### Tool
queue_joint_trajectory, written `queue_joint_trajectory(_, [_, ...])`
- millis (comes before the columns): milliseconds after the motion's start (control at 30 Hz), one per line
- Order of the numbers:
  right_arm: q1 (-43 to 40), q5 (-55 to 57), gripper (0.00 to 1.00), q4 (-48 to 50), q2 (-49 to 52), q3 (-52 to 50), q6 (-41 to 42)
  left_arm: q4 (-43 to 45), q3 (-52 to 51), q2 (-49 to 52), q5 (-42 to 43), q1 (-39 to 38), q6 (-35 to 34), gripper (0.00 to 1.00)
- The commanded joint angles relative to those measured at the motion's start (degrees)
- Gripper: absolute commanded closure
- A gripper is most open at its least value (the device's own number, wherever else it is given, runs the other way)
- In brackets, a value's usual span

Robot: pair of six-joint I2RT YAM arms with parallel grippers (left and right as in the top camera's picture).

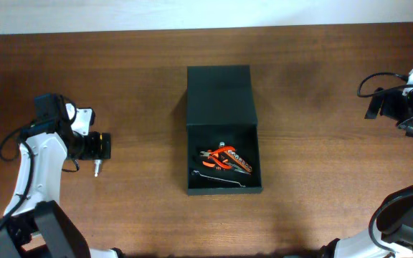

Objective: Pack container
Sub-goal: 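Move the left gripper back over the yellow-black screwdriver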

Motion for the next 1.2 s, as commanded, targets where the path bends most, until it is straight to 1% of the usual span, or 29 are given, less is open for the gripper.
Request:
queue_joint_trajectory(0, [-0.1, 0.5, 0.01, 0.2, -0.3, -0.3, -0.4, 0.0, 1.7, 3.0, 1.1, 0.2, 5.9, 0.01])
queue_joint_trajectory(200, [-0.1, 0.5, 0.01, 0.1, -0.3, -0.3, -0.4, 0.6, 1.9, 7.2, 1.0, -0.6, 7.5, 0.01])
queue_joint_trajectory(400, [-0.1, 0.5, 0.01, -0.3, -0.3, -0.3, -0.4, 1.1, 1.9, 8.6, 0.8, -2.2, 7.5, 0.01])
queue_joint_trajectory(700, [-0.1, -1.0, 0.01, -0.5, -0.3, -0.3, -0.4, 1.5, 1.9, 9.0, -0.1, -2.9, 6.4, 0.01])
queue_joint_trajectory(1000, [-0.1, -1.9, 0.01, -0.5, -0.3, -0.3, -0.4, 1.6, 1.9, 14.6, -0.1, -2.9, 5.3, 0.0])
queue_joint_trajectory(1100, [-0.1, -1.9, 0.01, -0.5, -0.3, -0.3, -0.4, 1.6, 1.9, 15.1, -0.2, -2.9, 5.3, 0.0])
queue_joint_trajectory(1167, [-0.1, -1.9, 0.01, -0.5, -0.3, -0.3, -0.4, 1.8, 1.9, 15.1, -3.5, -2.9, 3.5, 0.0])
